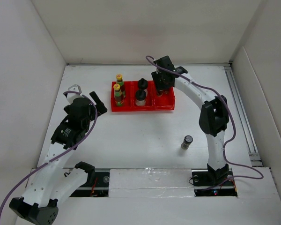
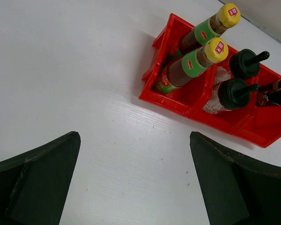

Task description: Organize the condiment bottles

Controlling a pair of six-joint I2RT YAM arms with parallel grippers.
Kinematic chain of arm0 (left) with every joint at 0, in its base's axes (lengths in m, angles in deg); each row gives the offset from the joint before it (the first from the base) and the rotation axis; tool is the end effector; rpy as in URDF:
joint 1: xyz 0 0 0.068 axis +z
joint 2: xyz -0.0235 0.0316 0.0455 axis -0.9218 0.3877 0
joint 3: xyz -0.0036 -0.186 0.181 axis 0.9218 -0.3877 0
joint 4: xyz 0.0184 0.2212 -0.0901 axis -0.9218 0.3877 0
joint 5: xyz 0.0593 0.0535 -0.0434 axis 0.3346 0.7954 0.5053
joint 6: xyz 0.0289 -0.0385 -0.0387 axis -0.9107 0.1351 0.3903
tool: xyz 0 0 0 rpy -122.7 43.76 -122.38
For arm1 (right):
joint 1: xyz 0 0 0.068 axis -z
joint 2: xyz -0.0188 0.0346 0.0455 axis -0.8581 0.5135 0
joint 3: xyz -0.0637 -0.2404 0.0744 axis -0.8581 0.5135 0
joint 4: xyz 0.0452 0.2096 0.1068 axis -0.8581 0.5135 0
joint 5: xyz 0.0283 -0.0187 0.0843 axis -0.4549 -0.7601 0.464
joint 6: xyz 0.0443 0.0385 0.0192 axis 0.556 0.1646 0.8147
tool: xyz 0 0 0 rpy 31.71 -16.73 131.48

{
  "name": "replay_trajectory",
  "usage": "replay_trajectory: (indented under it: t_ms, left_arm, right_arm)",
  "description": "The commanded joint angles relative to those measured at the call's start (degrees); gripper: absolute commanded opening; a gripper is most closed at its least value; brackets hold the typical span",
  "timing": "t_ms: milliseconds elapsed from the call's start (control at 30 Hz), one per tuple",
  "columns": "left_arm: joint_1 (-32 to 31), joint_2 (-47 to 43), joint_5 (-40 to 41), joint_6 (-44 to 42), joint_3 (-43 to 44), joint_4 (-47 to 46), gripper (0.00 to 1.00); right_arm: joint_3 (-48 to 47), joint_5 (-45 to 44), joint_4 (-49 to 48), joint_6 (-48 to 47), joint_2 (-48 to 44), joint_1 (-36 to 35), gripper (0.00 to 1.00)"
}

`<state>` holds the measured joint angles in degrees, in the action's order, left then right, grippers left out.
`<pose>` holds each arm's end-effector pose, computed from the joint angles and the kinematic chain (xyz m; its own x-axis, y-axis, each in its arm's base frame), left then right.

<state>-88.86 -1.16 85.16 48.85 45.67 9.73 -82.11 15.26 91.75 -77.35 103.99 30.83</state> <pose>0.1569 -0.0435 0.3383 -0.3082 -0.4271 -0.8500 -0.1796 0.9036 -0.3889 0.4022 0.2093 0.2571 -0.7221 -0.2792 -0.6329 -0.3254 0.9445 -0.0455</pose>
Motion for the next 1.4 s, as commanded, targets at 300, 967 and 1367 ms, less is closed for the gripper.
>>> replay_trajectory:
  t_ms: [300, 967, 1367]
  left_arm:
    - [0.1, 0.3, -1.7, -1.4, 0.3, -1.9, 0.99]
    - [0.1, 1.0, -3.2, -2.3, 0.3, -2.6, 0.99]
    - [0.1, 0.8, -3.4, -2.5, 0.3, -2.6, 0.99]
  right_arm:
    - [-8.6, -0.1, -1.4, -1.0, 5.9, 0.8, 0.05]
    - [-12.3, 0.6, -0.8, -2.7, 10.4, 0.8, 0.44]
    - [-11.2, 1.1, -1.7, -2.0, 8.1, 0.8, 0.65]
